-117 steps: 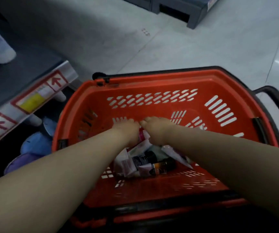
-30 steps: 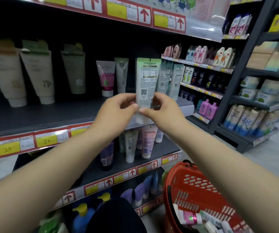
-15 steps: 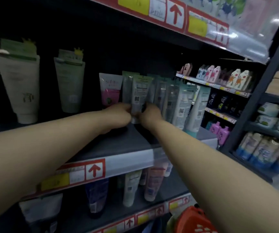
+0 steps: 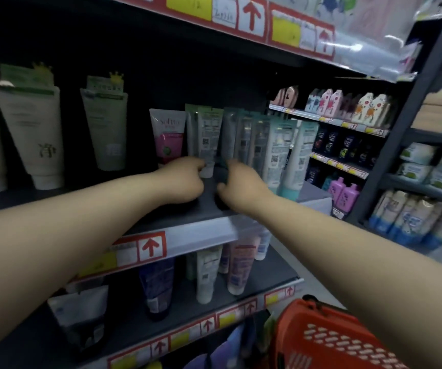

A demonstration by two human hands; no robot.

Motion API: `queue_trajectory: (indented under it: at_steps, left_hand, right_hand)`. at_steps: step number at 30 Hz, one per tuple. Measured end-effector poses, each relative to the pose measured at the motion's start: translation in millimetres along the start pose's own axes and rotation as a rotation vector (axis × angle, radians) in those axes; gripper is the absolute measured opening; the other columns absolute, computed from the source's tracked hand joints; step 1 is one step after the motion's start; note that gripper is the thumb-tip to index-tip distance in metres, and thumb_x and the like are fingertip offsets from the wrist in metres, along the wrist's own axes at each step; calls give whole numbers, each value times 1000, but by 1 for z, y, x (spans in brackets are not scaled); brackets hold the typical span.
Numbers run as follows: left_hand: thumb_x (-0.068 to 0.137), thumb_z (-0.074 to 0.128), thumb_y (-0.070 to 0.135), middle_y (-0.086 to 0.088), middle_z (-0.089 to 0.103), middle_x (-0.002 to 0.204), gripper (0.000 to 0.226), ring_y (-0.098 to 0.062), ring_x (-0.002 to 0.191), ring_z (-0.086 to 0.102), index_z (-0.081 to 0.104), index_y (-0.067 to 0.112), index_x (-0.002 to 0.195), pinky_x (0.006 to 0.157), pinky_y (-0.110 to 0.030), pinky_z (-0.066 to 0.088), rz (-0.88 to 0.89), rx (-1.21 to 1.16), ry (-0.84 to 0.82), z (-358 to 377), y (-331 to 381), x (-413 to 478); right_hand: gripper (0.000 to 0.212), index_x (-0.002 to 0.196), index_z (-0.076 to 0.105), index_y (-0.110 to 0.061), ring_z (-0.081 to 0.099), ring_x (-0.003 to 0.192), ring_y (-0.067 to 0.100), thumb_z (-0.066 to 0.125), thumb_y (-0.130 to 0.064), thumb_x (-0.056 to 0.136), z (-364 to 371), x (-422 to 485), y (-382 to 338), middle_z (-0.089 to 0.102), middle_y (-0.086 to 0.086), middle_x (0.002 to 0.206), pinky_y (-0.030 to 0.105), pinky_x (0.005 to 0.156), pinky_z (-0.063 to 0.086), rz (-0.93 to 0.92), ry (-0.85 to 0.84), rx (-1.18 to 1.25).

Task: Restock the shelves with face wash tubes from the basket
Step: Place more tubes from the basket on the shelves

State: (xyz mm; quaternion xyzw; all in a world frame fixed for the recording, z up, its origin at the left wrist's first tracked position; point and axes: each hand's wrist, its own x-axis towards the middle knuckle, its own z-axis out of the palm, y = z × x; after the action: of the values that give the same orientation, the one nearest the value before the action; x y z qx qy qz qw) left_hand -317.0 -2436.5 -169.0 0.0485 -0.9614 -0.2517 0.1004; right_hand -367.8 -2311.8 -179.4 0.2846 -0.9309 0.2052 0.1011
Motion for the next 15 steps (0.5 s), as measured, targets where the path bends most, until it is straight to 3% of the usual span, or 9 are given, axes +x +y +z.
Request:
queue_trajectory:
  at_steps: [3, 6, 10, 13, 15]
  left_hand:
    - [86, 49, 7, -10, 51, 137, 48, -26, 124, 49, 49, 10, 134, 102, -30, 42, 94, 116, -27, 6, 22, -28]
    - [88, 51, 13, -7, 39, 149, 60, -23, 135, 39, 33, 13, 145, 106, -28, 35, 207, 213, -50, 19, 48, -56]
    - [86, 56, 17, -7, 46, 140, 51, -25, 128, 46, 43, 16, 136, 103, -35, 41, 337, 290, -112, 59, 84, -86]
    - [79, 59, 9, -5, 54, 125, 45, -27, 114, 54, 49, 17, 122, 87, -34, 45, 373, 334, -198, 95, 109, -100]
    - [82, 54, 13, -3, 49, 132, 52, -27, 119, 50, 41, 14, 132, 87, -34, 40, 416, 380, -228, 124, 120, -104]
  right_hand:
    - [39, 116, 51, -2, 53, 109, 35, 51, -9, 78, -11, -43, 10, 58, 20, 117, 36, 86, 46, -137, -20, -108]
    - [48, 127, 45, -3, 47, 117, 32, 50, -10, 80, -27, -87, 23, 52, 17, 125, 35, 94, 41, -174, -55, -202]
    - [62, 141, 32, 0, 34, 135, 30, 51, -13, 83, -36, -141, 55, 39, 17, 143, 34, 110, 30, -123, -95, -263]
    - [64, 142, 29, 0, 31, 137, 27, 51, -15, 85, -35, -178, 88, 34, 17, 146, 26, 111, 15, -73, -141, -350]
    - [69, 147, 18, 1, 22, 143, 24, 49, -18, 88, -32, -198, 110, 23, 17, 154, 21, 112, 6, -52, -183, -383]
